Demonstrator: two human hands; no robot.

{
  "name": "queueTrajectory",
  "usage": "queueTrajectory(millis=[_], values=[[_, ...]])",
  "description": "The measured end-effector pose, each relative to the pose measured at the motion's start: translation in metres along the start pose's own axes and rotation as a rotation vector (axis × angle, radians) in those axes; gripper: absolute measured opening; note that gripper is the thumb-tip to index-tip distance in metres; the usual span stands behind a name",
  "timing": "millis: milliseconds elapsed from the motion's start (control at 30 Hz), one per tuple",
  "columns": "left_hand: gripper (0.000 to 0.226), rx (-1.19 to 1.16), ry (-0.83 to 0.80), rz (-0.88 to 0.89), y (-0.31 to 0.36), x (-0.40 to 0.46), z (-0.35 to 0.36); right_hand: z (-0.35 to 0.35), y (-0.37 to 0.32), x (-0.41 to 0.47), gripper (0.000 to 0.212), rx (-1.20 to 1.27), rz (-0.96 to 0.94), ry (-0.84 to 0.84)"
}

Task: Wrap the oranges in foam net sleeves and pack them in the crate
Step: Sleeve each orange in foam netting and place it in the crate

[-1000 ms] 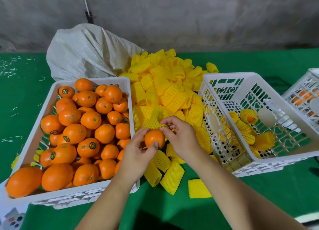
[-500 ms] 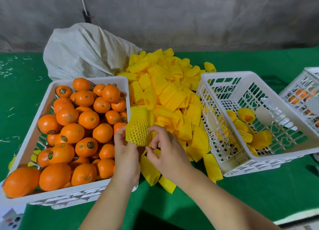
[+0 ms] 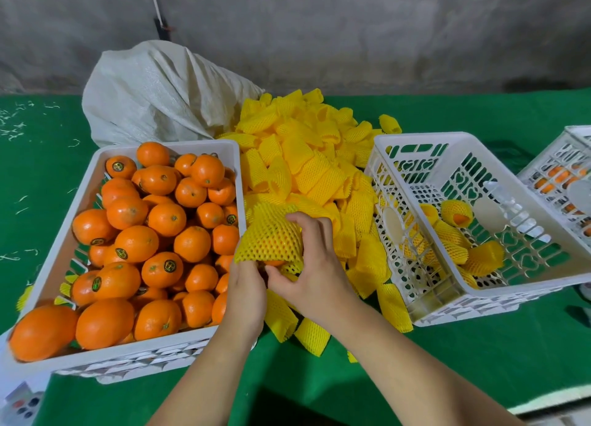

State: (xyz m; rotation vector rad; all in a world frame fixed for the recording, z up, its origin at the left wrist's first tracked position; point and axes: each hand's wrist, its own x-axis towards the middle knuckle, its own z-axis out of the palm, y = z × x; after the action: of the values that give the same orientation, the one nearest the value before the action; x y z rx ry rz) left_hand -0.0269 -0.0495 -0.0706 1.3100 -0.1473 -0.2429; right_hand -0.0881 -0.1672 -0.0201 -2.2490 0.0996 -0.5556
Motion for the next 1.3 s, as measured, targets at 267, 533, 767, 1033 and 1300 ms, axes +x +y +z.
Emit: queueTrajectory(millis=[267,533,767,1033,1300], values=[[0.039,0.419,-0.117,0.225,0.005,-0.016,0.015,-0.014,0.014,0.010,0.082,0.112,0.175,0.124],[0.062,-0.027,-0.462,-0.091,0.012,-0.013,-0.002,-0.021,0.011,0.000,0.090,0.438,0.232,-0.261],[0.106,0.147,-0.511,-0.162,0.022,-0.011,-0.001,-0.010,0.010,0.013,0.079,0.783,0.604,0.140],[0.048,0.750,-0.127,0.189,0.022,0.012,-0.057,-0.109,0.066,0.033,0.082,0.572,0.655,0.249],[0.034,1.545,-0.304,-0.253,0.009,0.031,-0.072,-0.189,0.183,0.010,0.083,-0.158,0.931,0.561]])
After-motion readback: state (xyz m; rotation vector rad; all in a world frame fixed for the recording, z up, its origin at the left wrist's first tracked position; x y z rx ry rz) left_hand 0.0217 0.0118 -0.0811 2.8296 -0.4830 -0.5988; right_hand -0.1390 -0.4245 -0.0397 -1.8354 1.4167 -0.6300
